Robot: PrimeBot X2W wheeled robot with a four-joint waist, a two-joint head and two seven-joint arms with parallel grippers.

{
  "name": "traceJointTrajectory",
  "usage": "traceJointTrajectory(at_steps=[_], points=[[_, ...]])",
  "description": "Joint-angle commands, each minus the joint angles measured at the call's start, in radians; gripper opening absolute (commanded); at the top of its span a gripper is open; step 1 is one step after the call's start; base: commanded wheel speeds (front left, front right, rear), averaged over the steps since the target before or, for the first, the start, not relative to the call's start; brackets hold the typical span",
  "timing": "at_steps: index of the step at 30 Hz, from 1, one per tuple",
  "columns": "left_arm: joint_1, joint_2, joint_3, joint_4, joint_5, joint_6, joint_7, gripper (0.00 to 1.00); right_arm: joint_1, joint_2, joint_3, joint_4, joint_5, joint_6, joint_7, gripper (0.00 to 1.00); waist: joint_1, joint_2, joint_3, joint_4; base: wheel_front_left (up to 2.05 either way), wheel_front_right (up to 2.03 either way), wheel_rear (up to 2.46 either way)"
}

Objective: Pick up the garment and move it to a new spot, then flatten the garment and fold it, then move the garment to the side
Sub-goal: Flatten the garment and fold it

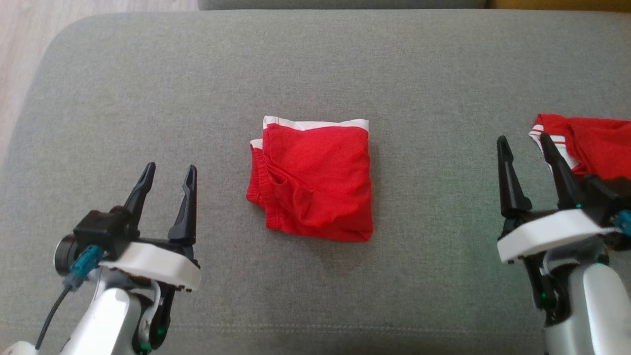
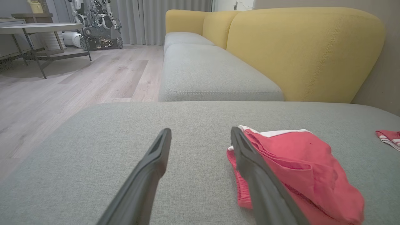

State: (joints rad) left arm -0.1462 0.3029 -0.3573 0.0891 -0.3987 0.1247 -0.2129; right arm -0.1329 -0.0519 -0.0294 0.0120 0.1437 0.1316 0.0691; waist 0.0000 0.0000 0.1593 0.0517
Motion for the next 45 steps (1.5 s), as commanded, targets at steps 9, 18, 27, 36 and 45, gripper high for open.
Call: traceJointTrajectory(at_steps=[9,18,27,36,45], points=[[-0.025,0.036,0.043,-0.042,-0.002,0.015,0.008,1.0,0.027,0.002,0.014,-0.11,-0.001,-0.001,0.031,1.0,0.0,0.0,0.0,-0.006,0.0,0.0,0.0],[-0.028,0.038,0.037,-0.046,-0.003,0.021,0.008,1.0,0.033,0.002,0.017,-0.122,0.003,-0.001,0.036,1.0,0.0,0.0,0.002,-0.004,0.0,0.0,0.0],[-0.047,0.037,0.027,-0.04,-0.004,0.014,0.003,1.0,-0.041,0.002,0.107,-0.037,0.027,-0.001,0.032,0.0,0.0,0.0,0.008,0.029,0.0,0.0,0.0],[-0.075,0.02,0.006,-0.022,-0.006,0.0,-0.007,1.0,-0.192,0.002,0.413,0.239,0.163,-0.001,-0.029,0.0,0.0,0.0,0.028,0.114,0.0,0.0,0.0],[-0.106,0.007,-0.012,0.003,-0.002,-0.017,-0.021,1.0,-0.306,0.002,0.589,0.48,0.27,-0.001,-0.085,0.0,0.0,0.0,0.051,0.176,0.0,0.0,0.0]])
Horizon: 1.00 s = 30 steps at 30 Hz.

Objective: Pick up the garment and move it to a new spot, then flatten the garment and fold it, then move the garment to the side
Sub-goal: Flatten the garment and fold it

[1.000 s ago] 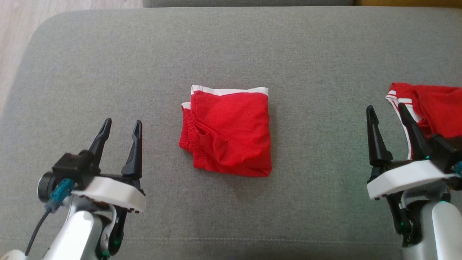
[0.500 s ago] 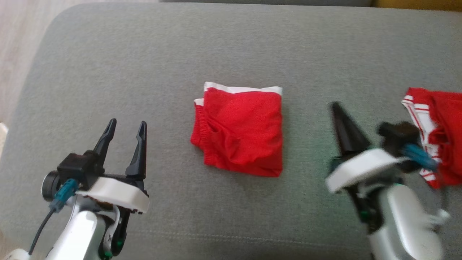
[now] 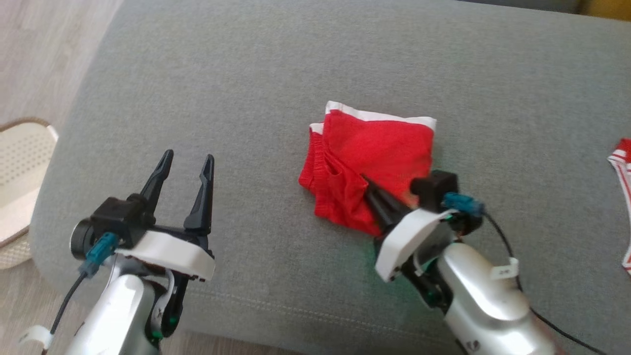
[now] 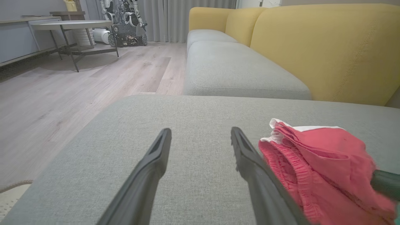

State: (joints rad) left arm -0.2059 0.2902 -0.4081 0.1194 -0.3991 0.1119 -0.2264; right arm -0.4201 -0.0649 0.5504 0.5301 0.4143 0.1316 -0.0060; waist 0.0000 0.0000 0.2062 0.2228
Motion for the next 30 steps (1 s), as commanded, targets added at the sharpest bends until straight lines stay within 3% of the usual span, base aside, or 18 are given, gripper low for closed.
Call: traceJointTrajectory(at_steps=[1,9,13,18,22,23,24,25,30], points=[[-0.048,0.018,0.038,-0.025,-0.001,-0.005,-0.009,1.0,-0.03,0.015,0.036,-0.023,0.016,-0.001,-0.017,0.0,0.0,0.0,0.006,0.009,0.0,0.0,0.0],[-0.05,0.013,0.041,-0.012,-0.004,-0.004,-0.019,1.0,-0.099,0.015,0.23,0.021,0.109,-0.001,-0.05,0.0,0.0,0.0,0.013,0.009,0.0,0.0,0.0],[-0.052,0.012,0.043,-0.01,-0.004,-0.002,-0.022,1.0,-0.122,0.015,0.277,0.031,0.132,-0.001,-0.072,0.0,0.0,0.0,0.013,-0.003,0.0,0.0,0.0],[-0.043,0.023,0.051,-0.01,-0.003,0.005,-0.024,1.0,-0.152,0.015,0.21,-0.008,0.133,-0.001,-0.135,0.0,0.0,0.0,-0.002,-0.04,0.0,0.0,0.0],[-0.024,0.036,0.057,-0.018,-0.005,0.015,-0.021,1.0,-0.128,0.015,0.037,-0.044,0.062,-0.001,-0.154,0.0,0.0,0.0,-0.027,-0.085,0.0,0.0,0.0],[-0.02,0.039,0.058,-0.021,-0.005,0.017,-0.019,1.0,-0.117,0.011,-0.006,-0.048,0.035,-0.001,-0.144,0.16,0.0,0.0,-0.032,-0.094,0.0,0.0,0.0],[-0.017,0.042,0.059,-0.024,-0.006,0.019,-0.017,1.0,-0.104,0.007,-0.052,-0.061,0.011,-0.001,-0.137,0.74,0.0,0.0,-0.037,-0.101,0.0,0.0,0.0],[-0.013,0.045,0.059,-0.026,-0.007,0.02,-0.015,1.0,-0.088,0.0,-0.097,-0.079,-0.012,-0.001,-0.131,1.0,0.0,0.0,-0.042,-0.108,0.0,0.0,0.0],[0.007,0.056,0.06,-0.039,-0.009,0.03,-0.003,1.0,0.017,-0.027,-0.287,-0.217,-0.118,-0.001,-0.083,1.0,0.0,0.0,-0.068,-0.141,0.0,0.0,0.0]])
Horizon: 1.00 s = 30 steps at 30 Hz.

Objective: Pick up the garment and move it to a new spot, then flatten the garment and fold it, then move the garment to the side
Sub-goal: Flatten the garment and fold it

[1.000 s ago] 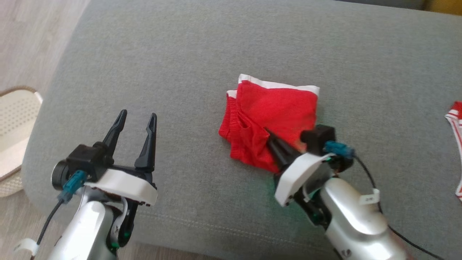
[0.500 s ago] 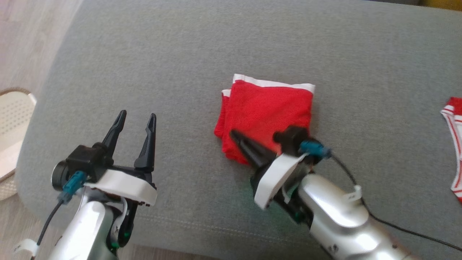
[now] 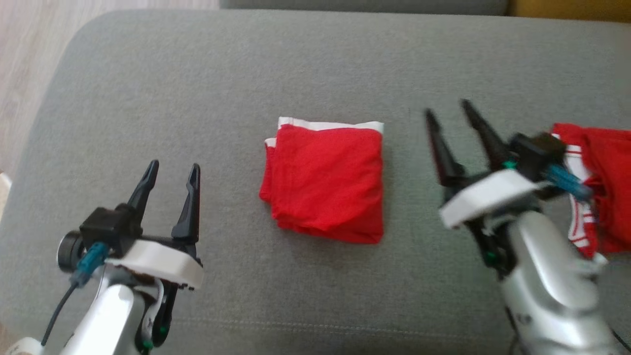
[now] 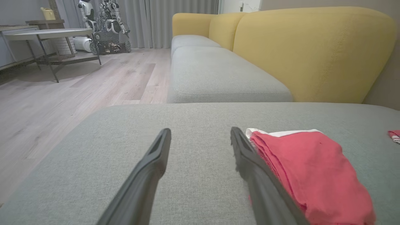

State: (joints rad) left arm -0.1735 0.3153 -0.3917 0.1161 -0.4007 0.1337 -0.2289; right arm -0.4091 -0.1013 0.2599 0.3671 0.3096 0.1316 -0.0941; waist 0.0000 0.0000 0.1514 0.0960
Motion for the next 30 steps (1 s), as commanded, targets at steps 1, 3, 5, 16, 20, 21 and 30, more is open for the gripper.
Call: traceJointTrajectory(at_steps=[1,3,5,16,20,21,30], points=[[-0.022,0.033,0.043,-0.036,-0.008,0.009,0.002,1.0,0.03,0.007,-0.026,-0.089,-0.032,-0.001,0.015,1.0,0.0,0.0,-0.018,-0.02,0.0,0.0,0.0],[-0.013,0.038,0.043,-0.038,-0.008,0.011,0.005,1.0,0.078,0.007,-0.072,-0.162,-0.061,-0.001,0.034,1.0,0.0,0.0,-0.028,-0.032,0.0,0.0,0.0],[-0.004,0.044,0.042,-0.043,-0.008,0.015,0.008,1.0,0.125,0.005,-0.106,-0.235,-0.096,-0.001,0.052,1.0,0.0,0.0,-0.037,-0.041,0.0,0.0,0.0],[0.061,0.067,0.04,-0.068,-0.013,0.034,0.024,1.0,0.34,0.029,-0.216,-0.452,-0.142,-0.001,0.163,1.0,0.0,0.0,-0.103,-0.059,0.0,0.0,0.0],[0.095,0.074,0.036,-0.077,-0.017,0.041,0.031,1.0,0.4,0.037,-0.234,-0.491,-0.144,-0.001,0.183,1.0,0.0,0.0,-0.129,-0.06,0.0,0.0,0.0],[0.102,0.075,0.034,-0.079,-0.018,0.042,0.034,1.0,0.412,0.039,-0.238,-0.497,-0.143,-0.001,0.186,1.0,0.0,0.0,-0.135,-0.061,0.0,0.0,0.0],[0.14,0.091,0.031,-0.092,-0.028,0.049,0.05,1.0,0.472,0.047,-0.25,-0.537,-0.14,-0.001,0.178,1.0,0.0,0.0,-0.176,-0.073,0.0,0.0,0.0]])
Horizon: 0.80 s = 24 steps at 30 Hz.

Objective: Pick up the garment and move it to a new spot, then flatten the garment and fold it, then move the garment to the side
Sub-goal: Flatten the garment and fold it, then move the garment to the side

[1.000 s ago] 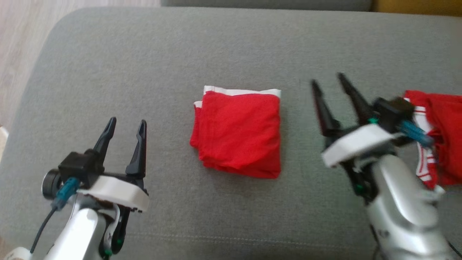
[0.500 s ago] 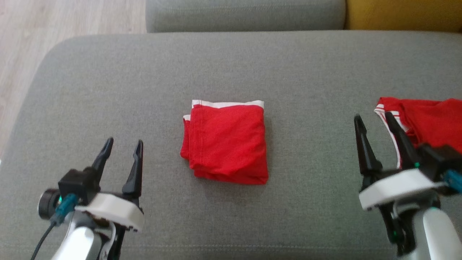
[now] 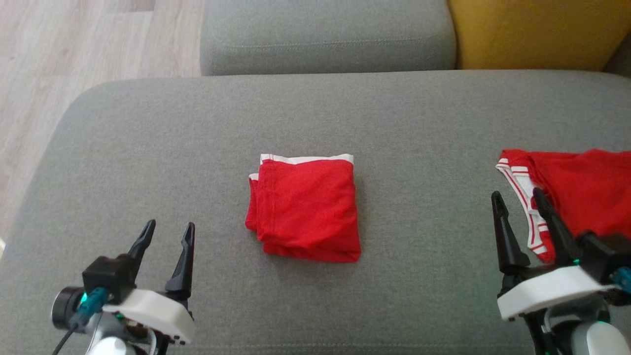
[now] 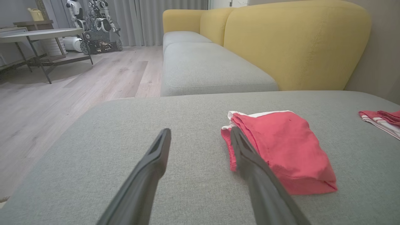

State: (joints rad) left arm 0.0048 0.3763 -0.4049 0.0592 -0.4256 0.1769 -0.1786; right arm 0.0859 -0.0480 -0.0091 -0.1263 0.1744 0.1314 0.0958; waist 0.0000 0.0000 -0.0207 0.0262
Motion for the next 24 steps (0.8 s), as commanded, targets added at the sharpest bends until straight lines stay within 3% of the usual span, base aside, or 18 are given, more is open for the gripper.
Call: traceJointTrajectory(at_steps=[1,24], points=[[-0.036,0.031,0.045,-0.035,-0.004,0.007,0.0,1.0,-0.017,-0.006,0.019,-0.044,-0.003,-0.001,-0.014,1.0,0.0,0.0,-0.007,-0.005,0.0,0.0,0.0],[-0.013,0.042,0.044,-0.022,-0.022,0.021,-0.004,1.0,0.024,-0.002,0.007,0.002,-0.005,-0.001,-0.047,1.0,0.0,0.0,-0.041,-0.009,0.0,0.0,0.0]])
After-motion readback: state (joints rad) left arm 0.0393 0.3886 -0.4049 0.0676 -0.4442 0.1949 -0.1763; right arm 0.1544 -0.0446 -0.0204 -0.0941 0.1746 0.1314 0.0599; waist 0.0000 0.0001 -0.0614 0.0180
